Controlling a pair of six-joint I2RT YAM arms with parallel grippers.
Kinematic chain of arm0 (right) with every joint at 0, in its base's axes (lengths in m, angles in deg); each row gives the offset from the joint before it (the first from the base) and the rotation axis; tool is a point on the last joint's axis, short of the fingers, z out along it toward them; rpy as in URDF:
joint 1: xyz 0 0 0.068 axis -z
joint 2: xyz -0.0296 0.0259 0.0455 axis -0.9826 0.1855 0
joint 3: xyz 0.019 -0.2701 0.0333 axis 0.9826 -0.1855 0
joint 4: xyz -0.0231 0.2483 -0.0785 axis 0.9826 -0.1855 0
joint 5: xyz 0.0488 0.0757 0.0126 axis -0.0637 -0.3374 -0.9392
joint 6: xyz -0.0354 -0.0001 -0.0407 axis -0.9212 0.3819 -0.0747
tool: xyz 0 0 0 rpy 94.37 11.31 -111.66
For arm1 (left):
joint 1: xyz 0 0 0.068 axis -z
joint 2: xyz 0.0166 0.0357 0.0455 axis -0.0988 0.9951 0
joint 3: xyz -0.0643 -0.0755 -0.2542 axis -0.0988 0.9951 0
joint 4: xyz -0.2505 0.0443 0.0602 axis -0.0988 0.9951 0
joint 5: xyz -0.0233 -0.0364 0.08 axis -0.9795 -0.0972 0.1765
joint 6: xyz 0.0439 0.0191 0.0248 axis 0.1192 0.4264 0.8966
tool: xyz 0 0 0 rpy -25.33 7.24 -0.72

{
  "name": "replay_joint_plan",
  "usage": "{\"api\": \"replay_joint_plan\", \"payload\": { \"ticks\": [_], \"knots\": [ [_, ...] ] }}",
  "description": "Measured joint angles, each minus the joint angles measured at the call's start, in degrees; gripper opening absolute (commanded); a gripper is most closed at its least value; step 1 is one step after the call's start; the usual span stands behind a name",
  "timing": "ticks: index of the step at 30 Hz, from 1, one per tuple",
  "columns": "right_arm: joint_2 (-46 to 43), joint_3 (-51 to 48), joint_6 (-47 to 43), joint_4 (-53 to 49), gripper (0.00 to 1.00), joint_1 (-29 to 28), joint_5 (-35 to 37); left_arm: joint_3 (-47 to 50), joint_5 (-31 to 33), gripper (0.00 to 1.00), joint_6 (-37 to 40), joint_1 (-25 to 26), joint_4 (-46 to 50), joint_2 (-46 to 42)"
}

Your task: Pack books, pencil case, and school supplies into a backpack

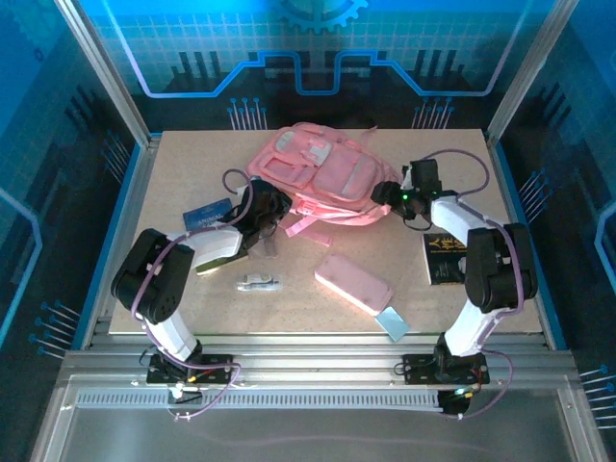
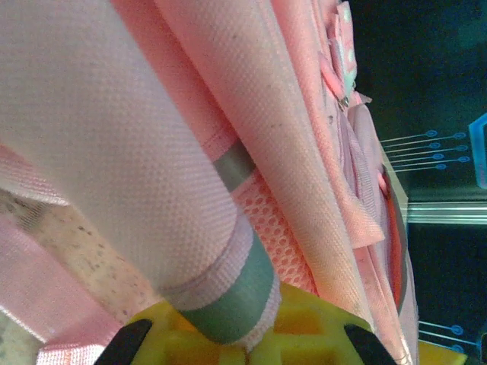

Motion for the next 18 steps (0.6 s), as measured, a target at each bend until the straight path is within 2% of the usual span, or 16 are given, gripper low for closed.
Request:
{"api": "replay_joint_plan", "payload": {
  "ticks": [6, 11, 15, 18],
  "knots": [
    [-11.34, -0.39, -2.49, -8.35, 0.69, -1.36, -1.97, -2.36, 3.13, 0.0, -2.6, 3.02, 1.49, 0.0],
    [-22.03, -0.52, -3.5, -12.7, 0.6, -7.96, -2.1, -4.9, 6.8, 0.0, -5.01, 5.11, 1.46, 0.04],
    [-22.64, -1.92, -2.64, -10.93, 0.47, -15.41, -2.23, -6.32, 8.24, 0.0, -7.08, 6.05, 1.07, 0.28],
    [-21.66, -4.0, -1.95, -8.98, 0.43, -19.41, -1.81, -6.62, 9.01, 0.0, -7.74, 6.62, 0.66, 0.57]
  ]
}}
